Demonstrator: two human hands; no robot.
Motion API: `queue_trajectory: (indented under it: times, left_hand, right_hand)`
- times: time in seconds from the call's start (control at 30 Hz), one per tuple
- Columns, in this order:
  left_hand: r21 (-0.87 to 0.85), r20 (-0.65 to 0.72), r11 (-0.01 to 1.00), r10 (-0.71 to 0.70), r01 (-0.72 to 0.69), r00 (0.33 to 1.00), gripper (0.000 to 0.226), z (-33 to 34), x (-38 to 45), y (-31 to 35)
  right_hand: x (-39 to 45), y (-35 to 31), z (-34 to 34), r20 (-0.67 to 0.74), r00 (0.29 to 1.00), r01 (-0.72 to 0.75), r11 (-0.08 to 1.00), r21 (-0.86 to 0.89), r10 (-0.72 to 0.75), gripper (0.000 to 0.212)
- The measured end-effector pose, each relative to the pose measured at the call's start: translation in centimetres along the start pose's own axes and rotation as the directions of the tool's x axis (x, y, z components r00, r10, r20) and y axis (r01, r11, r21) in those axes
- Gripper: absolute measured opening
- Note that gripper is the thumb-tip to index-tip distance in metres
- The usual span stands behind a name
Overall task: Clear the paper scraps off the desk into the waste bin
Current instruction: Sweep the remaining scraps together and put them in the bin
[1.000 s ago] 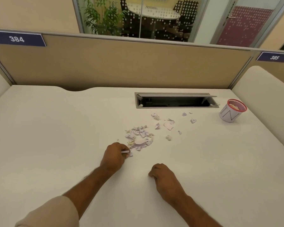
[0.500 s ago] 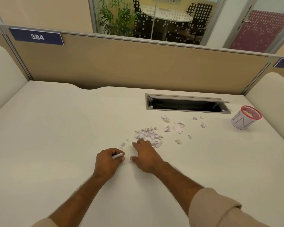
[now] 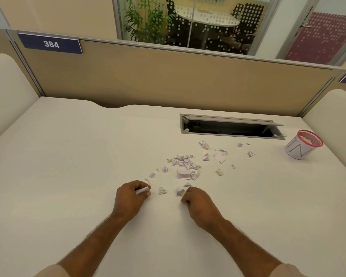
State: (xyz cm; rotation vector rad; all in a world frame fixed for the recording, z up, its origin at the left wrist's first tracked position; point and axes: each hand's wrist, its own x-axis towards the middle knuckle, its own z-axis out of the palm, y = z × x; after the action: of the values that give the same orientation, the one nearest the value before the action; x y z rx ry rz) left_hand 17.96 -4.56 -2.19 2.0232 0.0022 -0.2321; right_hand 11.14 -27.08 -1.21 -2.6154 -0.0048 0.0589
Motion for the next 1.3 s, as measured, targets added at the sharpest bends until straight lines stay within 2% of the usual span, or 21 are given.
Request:
queue_trajectory:
  times: [0.07, 0.13, 0.2, 0.27, 0.43, 0.53, 0.63, 0.73, 0.8, 0.9, 0.97, 1.0, 1.07, 1.17, 1.3]
  left_hand:
    - [0.000, 0.009, 1.000, 0.009, -0.009, 1.000, 0.017, 0.2, -0.1, 0.2]
    - [-0.005, 0.018, 1.000, 0.009, -0.009, 1.000, 0.017, 0.5, -0.3, 0.4]
    - [-0.007, 0.028, 1.000, 0.007, -0.007, 1.000, 0.017, 0.8, -0.6, 0.5]
    - [-0.001, 0.035, 1.000, 0.015, -0.015, 0.999, 0.017, 1.0, -0.7, 0.7]
    - [-0.003, 0.051, 1.000, 0.030, -0.029, 0.998, 0.018, 1.8, -1.4, 1.7]
    - [-0.062, 0.071, 0.998, 0.025, -0.020, 0.997, 0.018, 2.6, -2.4, 2.9]
    - [-0.205, 0.136, 0.979, 0.025, 0.003, 0.990, 0.020, 3.4, -3.2, 4.5]
    - [-0.344, 0.275, 0.937, 0.040, 0.059, 0.961, 0.018, 3.9, -4.0, 6.0]
    - [-0.419, 0.363, 0.902, 0.061, 0.105, 0.930, 0.017, 4.3, -4.5, 6.8]
    - [-0.445, 0.467, 0.887, 0.113, 0.123, 0.877, 0.015, 5.2, -5.2, 7.8]
    - [-0.441, 0.497, 0.890, 0.131, 0.119, 0.858, 0.014, 5.8, -5.6, 8.4]
    - [-0.438, 0.494, 0.891, 0.127, 0.119, 0.860, 0.012, 6.2, -5.7, 8.7]
    - [-0.416, 0.466, 0.902, 0.101, 0.117, 0.879, 0.010, 6.9, -6.0, 9.2]
    - [-0.337, 0.415, 0.939, 0.078, 0.073, 0.906, 0.008, 8.2, -6.4, 10.2]
    - [-0.166, 0.324, 0.983, 0.128, -0.077, 0.937, 0.025, 10.7, -7.7, 12.0]
  right_hand:
    - [-0.1, 0.3, -1.6, -0.062, 0.970, -0.210, 0.936, 0.283, 0.237, 0.023]
    - [-0.4, 0.6, -3.2, -0.039, 0.918, -0.301, 0.757, 0.580, 0.395, 0.024]
    - [-1.1, 1.1, -4.7, -0.015, 0.910, -0.277, 0.636, 0.721, 0.414, 0.020]
    - [-1.9, 1.2, -6.0, 0.009, 0.921, -0.248, 0.568, 0.785, 0.390, 0.015]
    - [-3.1, 1.5, -7.3, 0.049, 0.946, -0.211, 0.492, 0.845, 0.321, 0.022]
    - [-3.5, 1.3, -7.7, 0.084, 0.950, -0.187, 0.334, 0.924, 0.299, 0.027]
    - [-3.9, 1.0, -7.8, 0.155, 0.958, -0.195, 0.147, 0.970, 0.241, 0.031]
    - [-4.2, 0.3, -7.7, 0.180, 0.963, -0.196, 0.064, 0.979, 0.199, 0.032]
    - [-4.4, -0.2, -7.5, 0.186, 0.967, -0.198, 0.054, 0.979, 0.172, 0.032]
    - [-4.6, -0.8, -7.2, 0.207, 0.968, -0.225, 0.120, 0.967, 0.145, 0.035]
    - [-4.7, -0.8, -6.9, 0.235, 0.959, -0.259, 0.152, 0.954, 0.161, 0.035]
    - [-4.8, -0.8, -6.7, 0.256, 0.952, -0.279, 0.130, 0.951, 0.170, 0.035]
    - [-5.0, -0.6, -6.5, 0.294, 0.937, -0.305, 0.029, 0.952, 0.188, 0.037]
    - [-5.3, 0.1, -5.9, 0.350, 0.906, -0.307, -0.198, 0.931, 0.239, 0.034]
    - [-5.3, 1.2, -5.2, 0.401, 0.864, -0.243, -0.448, 0.861, 0.303, 0.025]
